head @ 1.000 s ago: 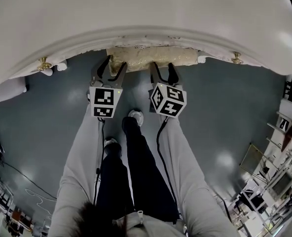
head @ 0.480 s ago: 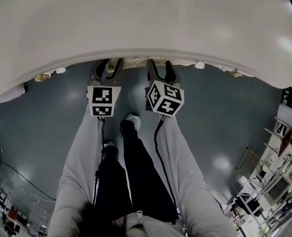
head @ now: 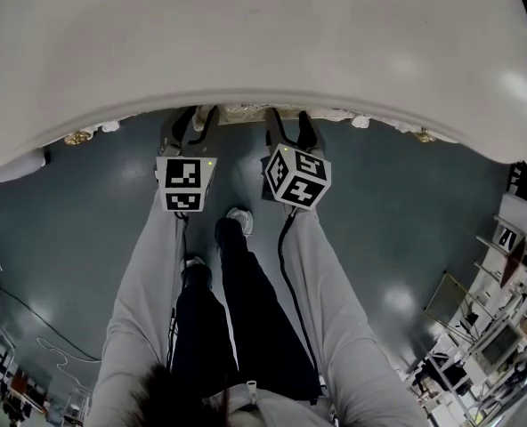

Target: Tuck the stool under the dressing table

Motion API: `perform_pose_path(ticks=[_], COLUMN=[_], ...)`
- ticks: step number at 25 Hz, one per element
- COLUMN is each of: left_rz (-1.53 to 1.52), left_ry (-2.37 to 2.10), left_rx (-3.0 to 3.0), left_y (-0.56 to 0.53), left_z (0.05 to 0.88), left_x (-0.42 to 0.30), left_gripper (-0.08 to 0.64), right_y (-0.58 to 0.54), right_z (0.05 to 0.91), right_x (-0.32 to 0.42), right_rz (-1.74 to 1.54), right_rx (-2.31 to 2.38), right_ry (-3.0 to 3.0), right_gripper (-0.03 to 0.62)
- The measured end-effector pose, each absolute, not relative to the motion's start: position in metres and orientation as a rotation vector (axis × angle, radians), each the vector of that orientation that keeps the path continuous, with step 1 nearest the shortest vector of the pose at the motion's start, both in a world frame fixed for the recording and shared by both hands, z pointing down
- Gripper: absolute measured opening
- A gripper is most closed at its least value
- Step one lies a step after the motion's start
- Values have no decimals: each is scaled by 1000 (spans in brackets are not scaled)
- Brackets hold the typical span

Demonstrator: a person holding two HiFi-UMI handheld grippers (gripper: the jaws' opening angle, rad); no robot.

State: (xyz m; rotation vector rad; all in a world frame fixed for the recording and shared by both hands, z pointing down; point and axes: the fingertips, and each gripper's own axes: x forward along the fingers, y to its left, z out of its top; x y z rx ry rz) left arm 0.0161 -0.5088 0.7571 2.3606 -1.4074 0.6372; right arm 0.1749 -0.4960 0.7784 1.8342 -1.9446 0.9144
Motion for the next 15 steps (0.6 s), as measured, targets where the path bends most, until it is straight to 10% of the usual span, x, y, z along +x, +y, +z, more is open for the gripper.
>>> perform_pose_path(ticks=[15], left_rz=[582], left_ry=[-1431], left_rx=[2371], left_y=[-461], left_z=[688], left_x=[7], left_gripper=[32], right_y=[-449], right_z=[701], right_x=[177], right_rz=[848], right_rx=[1802], right_ry=[-2044], right_gripper=[2])
